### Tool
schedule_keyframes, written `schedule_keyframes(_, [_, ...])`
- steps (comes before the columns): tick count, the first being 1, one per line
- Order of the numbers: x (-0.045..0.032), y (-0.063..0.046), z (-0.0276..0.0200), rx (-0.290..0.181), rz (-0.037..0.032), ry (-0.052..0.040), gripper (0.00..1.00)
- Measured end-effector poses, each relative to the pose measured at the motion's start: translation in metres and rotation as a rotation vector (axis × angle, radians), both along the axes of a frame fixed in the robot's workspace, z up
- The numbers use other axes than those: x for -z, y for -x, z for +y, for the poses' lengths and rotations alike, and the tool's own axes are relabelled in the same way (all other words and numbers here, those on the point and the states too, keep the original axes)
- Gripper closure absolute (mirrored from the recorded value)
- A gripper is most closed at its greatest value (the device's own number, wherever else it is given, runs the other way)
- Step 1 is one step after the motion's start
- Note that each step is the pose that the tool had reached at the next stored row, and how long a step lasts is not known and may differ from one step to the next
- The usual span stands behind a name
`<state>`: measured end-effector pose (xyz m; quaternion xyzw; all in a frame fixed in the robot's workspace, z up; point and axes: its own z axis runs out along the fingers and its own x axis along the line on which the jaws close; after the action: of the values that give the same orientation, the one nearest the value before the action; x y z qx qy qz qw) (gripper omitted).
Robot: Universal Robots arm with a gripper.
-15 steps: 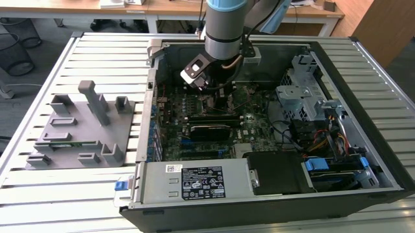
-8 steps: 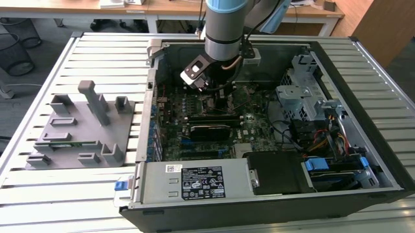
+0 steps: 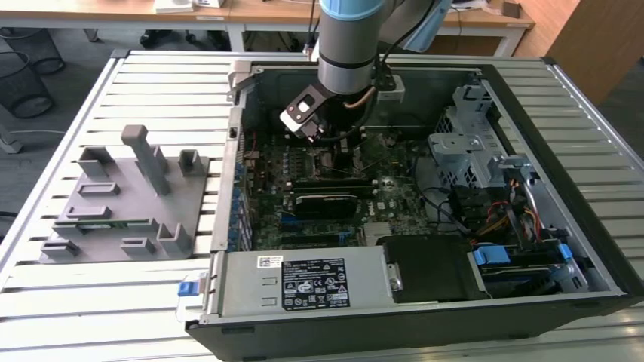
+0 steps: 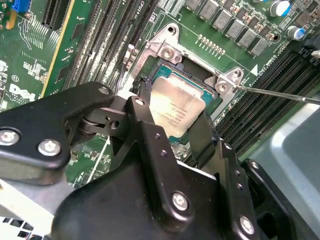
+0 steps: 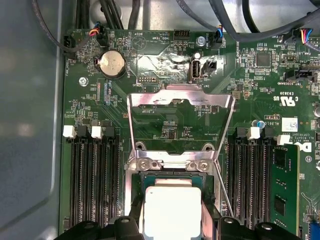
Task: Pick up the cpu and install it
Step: 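Place the cpu into insertion slot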
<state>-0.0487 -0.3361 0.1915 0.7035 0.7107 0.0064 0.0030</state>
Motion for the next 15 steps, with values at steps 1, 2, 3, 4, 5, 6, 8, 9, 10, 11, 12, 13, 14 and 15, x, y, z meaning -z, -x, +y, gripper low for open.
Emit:
schedule_keyframes(1, [0.0,0.0,0.0,0.0,0.0,0.0,0.46])
schedule_keyframes(2, [0.0,0.0,0.0,0.0,0.0,0.0,0.46])
schedule_keyframes(3, [0.0005,-0.0001,0.0004,0.0,-0.0008,-0.0027,0.46])
schedule_keyframes(4, [0.0009,-0.0003,0.0006,0.0,-0.0013,-0.0029,0.45])
schedule_keyframes(5, [0.0007,-0.0002,0.0004,0.0,-0.001,-0.0018,0.45])
schedule_keyframes(6, [0.0002,0.0,0.0001,0.0,-0.0003,-0.0005,0.38])
schedule_keyframes(8, [-0.0006,0.0,0.0,0.0,0.0001,0.0001,0.38])
schedule_keyframes(9, [-0.0012,0.0,0.0,0.0,0.0,-0.0001,0.38])
schedule_keyframes(10, [-0.0014,0.0,0.0001,0.0,-0.0001,-0.0002,0.38])
schedule_keyframes(11, [-0.0015,0.0,0.0001,0.0,-0.0002,-0.0003,0.38])
schedule_keyframes(12, [-0.0017,0.0,0.0,0.0,-0.0001,-0.0003,0.38])
schedule_keyframes(13, [-0.0025,0.0,0.0,0.0,0.0001,0.0,0.38])
schedule_keyframes(14, [-0.0035,0.0,0.0,0.0,0.0001,0.0001,0.38])
schedule_keyframes(15, [-0.004,0.0,0.0,0.0,0.0,-0.0001,0.38])
